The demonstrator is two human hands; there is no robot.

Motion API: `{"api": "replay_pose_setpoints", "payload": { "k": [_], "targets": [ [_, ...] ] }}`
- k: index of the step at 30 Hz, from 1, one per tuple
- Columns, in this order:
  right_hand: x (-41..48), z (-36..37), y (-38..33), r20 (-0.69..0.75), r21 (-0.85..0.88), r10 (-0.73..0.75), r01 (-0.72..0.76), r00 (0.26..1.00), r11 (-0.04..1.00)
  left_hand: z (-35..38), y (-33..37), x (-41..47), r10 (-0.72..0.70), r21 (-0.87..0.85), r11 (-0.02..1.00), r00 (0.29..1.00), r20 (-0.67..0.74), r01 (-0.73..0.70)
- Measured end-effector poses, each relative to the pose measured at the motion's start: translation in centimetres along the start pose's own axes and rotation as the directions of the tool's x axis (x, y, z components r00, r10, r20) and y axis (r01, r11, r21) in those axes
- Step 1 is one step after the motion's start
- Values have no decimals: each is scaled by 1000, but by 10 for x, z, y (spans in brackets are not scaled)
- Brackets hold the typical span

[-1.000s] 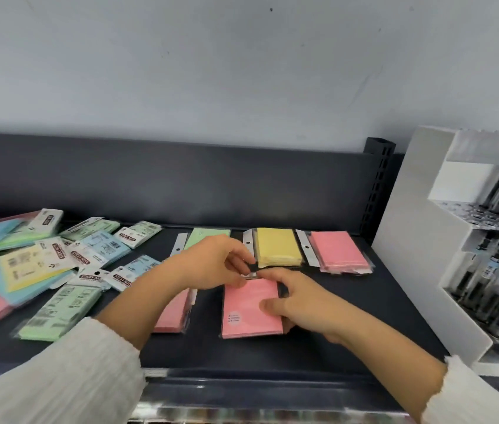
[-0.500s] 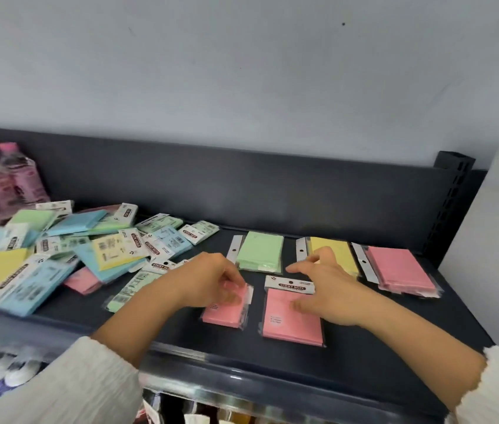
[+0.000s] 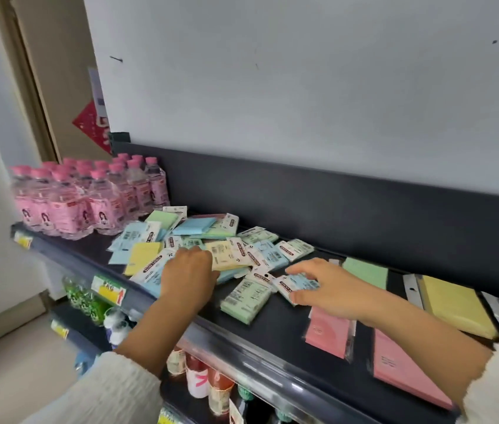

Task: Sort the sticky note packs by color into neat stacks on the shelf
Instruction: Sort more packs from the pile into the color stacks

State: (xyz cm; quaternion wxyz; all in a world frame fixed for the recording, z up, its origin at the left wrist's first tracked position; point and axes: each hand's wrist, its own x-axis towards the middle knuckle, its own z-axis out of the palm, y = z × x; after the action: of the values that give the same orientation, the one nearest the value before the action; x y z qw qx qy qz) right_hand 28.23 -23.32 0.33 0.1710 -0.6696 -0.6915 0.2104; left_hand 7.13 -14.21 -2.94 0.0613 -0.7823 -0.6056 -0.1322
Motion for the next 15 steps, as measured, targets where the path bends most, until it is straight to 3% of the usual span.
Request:
{"api": "replay_pose_setpoints", "payload": {
  "k": [3, 10, 15],
  "targets": [
    [22, 14, -17, 31, 1, -59, 59, 998, 998, 6, -20, 5, -30, 169, 985, 993, 116, 11],
    [64, 45, -42, 106, -251, -191, 212, 976, 944, 14, -36, 12, 125, 167, 971, 961, 247, -169],
    [91, 60, -49, 139, -385, -172, 213, 975, 898, 7, -34, 10, 189, 93, 971, 944, 272, -221]
  ]
}}
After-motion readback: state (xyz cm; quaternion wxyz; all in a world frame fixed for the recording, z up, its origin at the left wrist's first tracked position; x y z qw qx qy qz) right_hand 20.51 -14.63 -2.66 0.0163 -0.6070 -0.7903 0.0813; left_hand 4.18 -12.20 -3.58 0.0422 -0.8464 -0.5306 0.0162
